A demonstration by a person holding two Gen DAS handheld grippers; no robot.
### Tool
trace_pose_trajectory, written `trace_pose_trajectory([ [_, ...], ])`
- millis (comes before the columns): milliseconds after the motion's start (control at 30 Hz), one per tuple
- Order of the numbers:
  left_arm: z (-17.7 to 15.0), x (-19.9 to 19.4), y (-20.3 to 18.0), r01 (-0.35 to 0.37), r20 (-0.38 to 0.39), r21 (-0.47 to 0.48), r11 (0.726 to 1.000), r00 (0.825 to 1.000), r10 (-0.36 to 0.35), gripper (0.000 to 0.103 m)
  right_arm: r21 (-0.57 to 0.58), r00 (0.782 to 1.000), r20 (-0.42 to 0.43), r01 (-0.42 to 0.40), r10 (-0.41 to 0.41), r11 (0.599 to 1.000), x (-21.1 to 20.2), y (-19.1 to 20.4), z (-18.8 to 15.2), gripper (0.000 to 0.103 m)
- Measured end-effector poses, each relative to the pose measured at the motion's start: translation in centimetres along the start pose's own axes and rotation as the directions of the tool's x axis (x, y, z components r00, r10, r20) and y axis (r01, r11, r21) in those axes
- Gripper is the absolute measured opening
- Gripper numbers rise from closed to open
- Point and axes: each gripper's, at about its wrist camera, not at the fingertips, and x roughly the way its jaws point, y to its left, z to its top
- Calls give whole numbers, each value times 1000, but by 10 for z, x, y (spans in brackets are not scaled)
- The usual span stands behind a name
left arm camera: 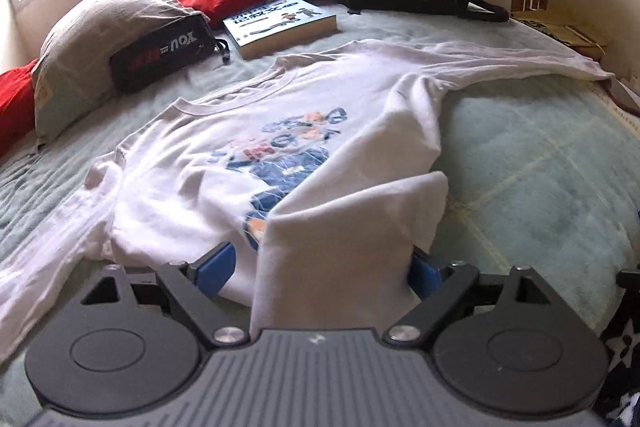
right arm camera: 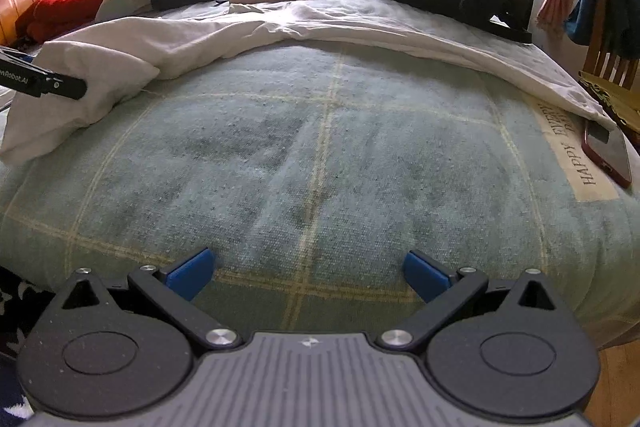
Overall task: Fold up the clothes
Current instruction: 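Fold the held shirt side over the body with the left gripper and release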
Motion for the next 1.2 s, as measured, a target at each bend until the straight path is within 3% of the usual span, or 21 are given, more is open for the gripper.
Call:
trace_pose_trajectory([
  [100, 4, -4, 11, -13, 24, 2, 1000, 1000, 13, 90, -3, 1000, 1, 3, -3, 1000, 1, 1, 2, 103],
  [200, 9, -5, 26, -70, 41, -2, 998, 997, 70, 90, -5, 1000, -2, 5, -5, 1000, 2, 1, 3, 103],
  [333, 11, 4, 48, -138, -4, -19, 990, 990, 138, 90, -4, 1000, -2, 7, -7, 1000, 3, 3, 5, 103],
  [433, 11, -3, 54, -119, 3, -33, 992, 993, 120, 88, -6, 1000, 1, 7, -7, 1000, 3, 5, 6, 103],
  [633, 7, -34, 12, -46, 65, 105, 993, 997, 39, 88, -17, 1000, 16, -22, 22, 1000, 0, 12, 12, 103],
  [867, -5, -29, -51, -3, 71, 335, 942, 997, -21, 89, -50, 991, 30, -130, 131, 990, 1, 28, 26, 103],
  [1033, -10, 2, -70, -102, 55, 439, 893, 995, 86, 89, -83, 987, -2, -160, 161, 984, 19, 43, 28, 103],
  [1133, -7, 7, -65, -153, 72, 426, 892, 988, 136, 88, -132, 991, 2, -131, 132, 983, 23, 51, 25, 103],
  [1200, -5, 1, -57, -158, 83, 395, 905, 987, 135, 89, -138, 991, 7, -130, 132, 982, 23, 51, 25, 103],
])
